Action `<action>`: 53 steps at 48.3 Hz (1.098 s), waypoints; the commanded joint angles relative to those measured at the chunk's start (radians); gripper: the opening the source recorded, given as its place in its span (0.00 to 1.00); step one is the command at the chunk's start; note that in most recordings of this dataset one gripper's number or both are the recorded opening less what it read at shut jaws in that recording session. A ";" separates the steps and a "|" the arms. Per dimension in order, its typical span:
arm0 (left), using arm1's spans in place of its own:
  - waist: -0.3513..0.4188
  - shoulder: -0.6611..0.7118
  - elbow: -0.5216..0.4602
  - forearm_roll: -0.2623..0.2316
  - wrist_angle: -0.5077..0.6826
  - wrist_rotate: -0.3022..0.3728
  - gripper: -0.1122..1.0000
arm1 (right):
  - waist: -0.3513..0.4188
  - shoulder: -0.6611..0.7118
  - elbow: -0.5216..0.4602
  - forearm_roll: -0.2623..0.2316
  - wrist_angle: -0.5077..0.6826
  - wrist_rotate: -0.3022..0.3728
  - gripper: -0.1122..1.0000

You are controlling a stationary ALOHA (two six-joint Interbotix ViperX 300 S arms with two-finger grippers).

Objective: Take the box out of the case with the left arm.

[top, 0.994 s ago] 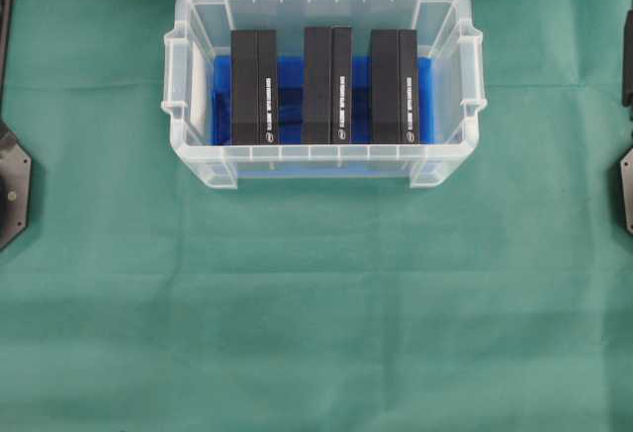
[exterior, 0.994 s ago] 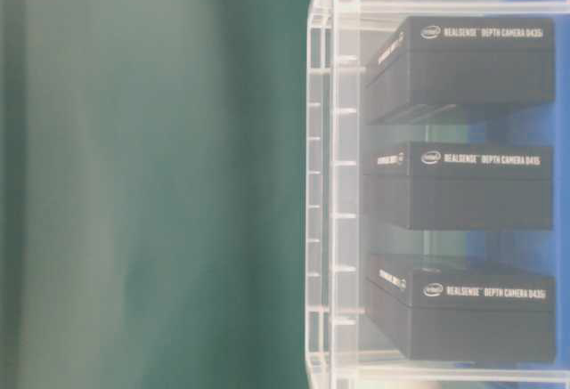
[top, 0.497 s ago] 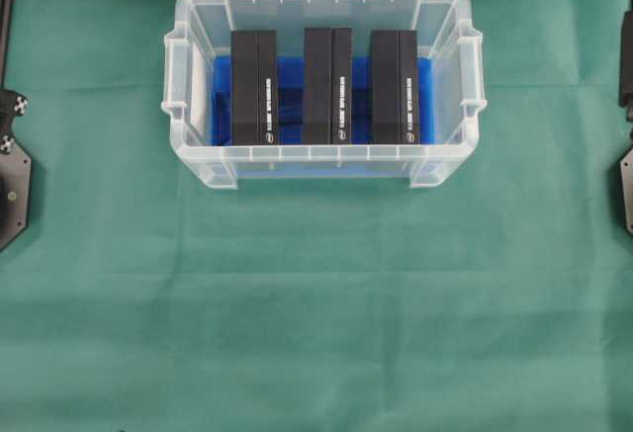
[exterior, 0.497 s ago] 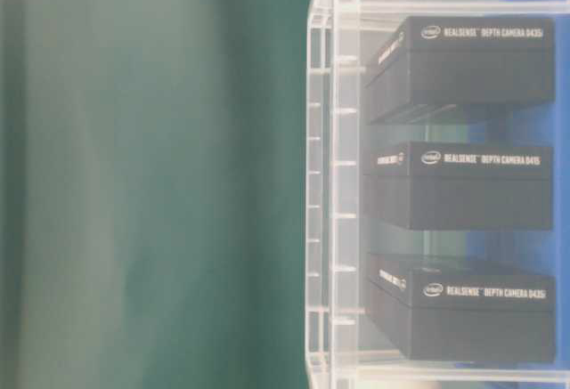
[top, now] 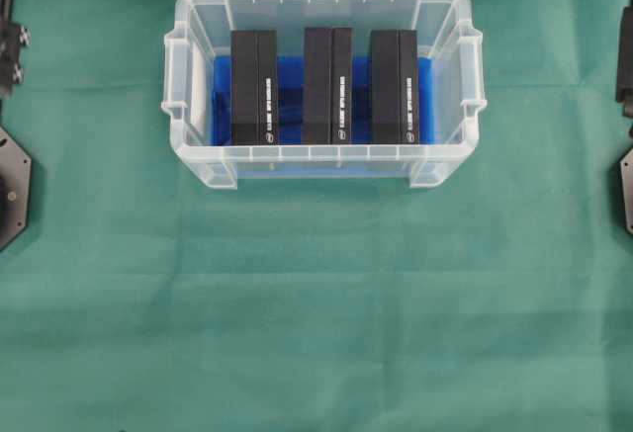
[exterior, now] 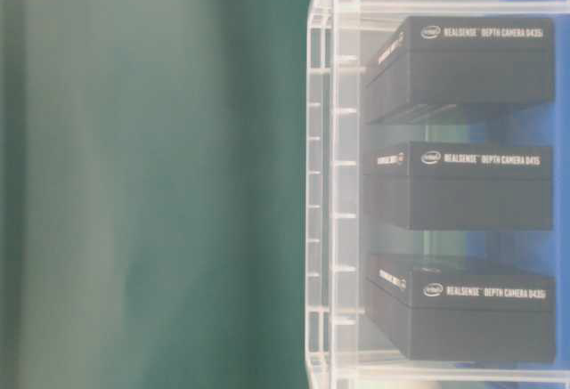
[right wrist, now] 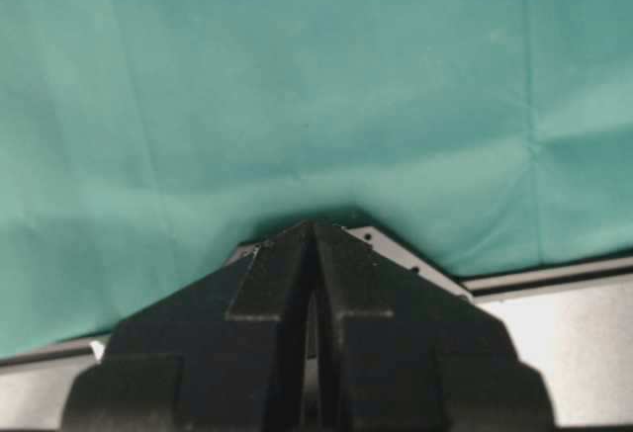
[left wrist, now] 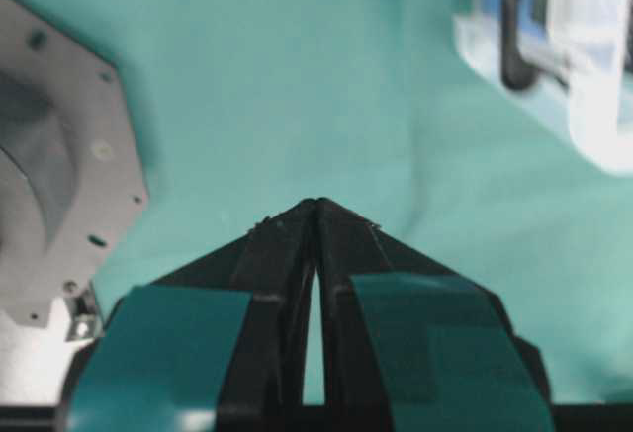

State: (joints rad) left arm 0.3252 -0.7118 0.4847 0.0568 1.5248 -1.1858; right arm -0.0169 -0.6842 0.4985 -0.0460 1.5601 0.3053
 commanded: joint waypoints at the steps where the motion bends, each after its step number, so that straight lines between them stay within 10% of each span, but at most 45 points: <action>1: 0.063 0.014 -0.031 -0.009 -0.003 0.044 0.12 | -0.002 0.002 -0.026 -0.011 0.003 0.008 0.12; 33: 0.143 0.080 -0.051 -0.026 0.002 0.161 0.17 | -0.002 0.002 -0.026 -0.012 0.005 0.009 0.12; 53: 0.143 0.080 -0.044 -0.026 0.000 0.161 0.98 | -0.002 0.003 -0.025 -0.012 0.002 0.008 0.12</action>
State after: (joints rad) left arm 0.4633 -0.6289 0.4556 0.0307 1.5278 -1.0247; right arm -0.0169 -0.6826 0.4985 -0.0568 1.5631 0.3099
